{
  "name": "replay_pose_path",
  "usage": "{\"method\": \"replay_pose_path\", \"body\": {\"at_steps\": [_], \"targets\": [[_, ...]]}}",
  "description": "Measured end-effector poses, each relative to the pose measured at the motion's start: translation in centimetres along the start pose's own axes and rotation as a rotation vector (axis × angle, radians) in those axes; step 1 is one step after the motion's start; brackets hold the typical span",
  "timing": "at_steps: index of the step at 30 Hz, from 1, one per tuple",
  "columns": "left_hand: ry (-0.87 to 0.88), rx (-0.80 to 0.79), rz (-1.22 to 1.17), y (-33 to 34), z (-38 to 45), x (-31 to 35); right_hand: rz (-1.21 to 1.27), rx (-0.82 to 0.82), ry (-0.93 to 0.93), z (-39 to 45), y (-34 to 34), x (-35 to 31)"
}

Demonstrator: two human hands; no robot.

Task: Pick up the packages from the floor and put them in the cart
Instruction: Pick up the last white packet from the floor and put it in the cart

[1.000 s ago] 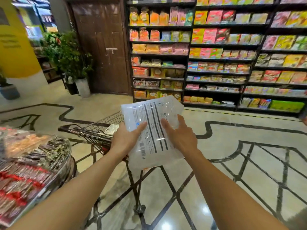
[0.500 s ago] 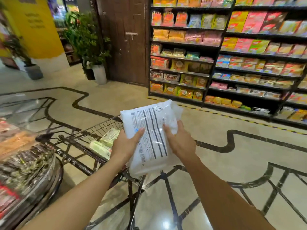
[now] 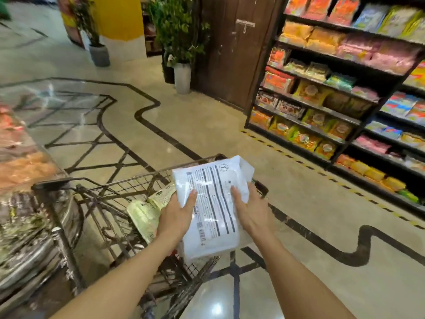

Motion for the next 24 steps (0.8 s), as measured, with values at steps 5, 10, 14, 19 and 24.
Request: {"method": "replay_pose_path", "body": {"at_steps": [5,10,14,19,24], "targets": [[-0.167,0.089,-0.003,-2.0,4.5,-4.6,-0.020,-0.153,-0.074,5.2,6.1,-3.7],[-0.325,0.185,-0.068,-3.7,6.3,-9.4,-0.130,-0.347,-0.171,9.0,13.2,-7.3],[-0.474,0.304,-0.175,-4.0,6.7,-13.1,-0.236,-0.501,-0.252,11.8,18.4,-9.4],[-0.630,0.369,-0.238,-3.7,8.2,-16.7,-0.264,-0.697,-0.239,13.7,22.8,-9.9],[-0.754,0.371,-0.286,-1.5,8.9,-19.6,-0.283,-0.888,-0.148,15.0,26.8,-7.7]]}}
Point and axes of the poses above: each hand's wrist, its own z-axis towards the middle knuckle, its own y-axis out of the palm, x = y × z, the point moved 7 cm from there along z, towards the middle knuckle, and after that the axes turned 8 degrees about y, right-handed, at the moved point
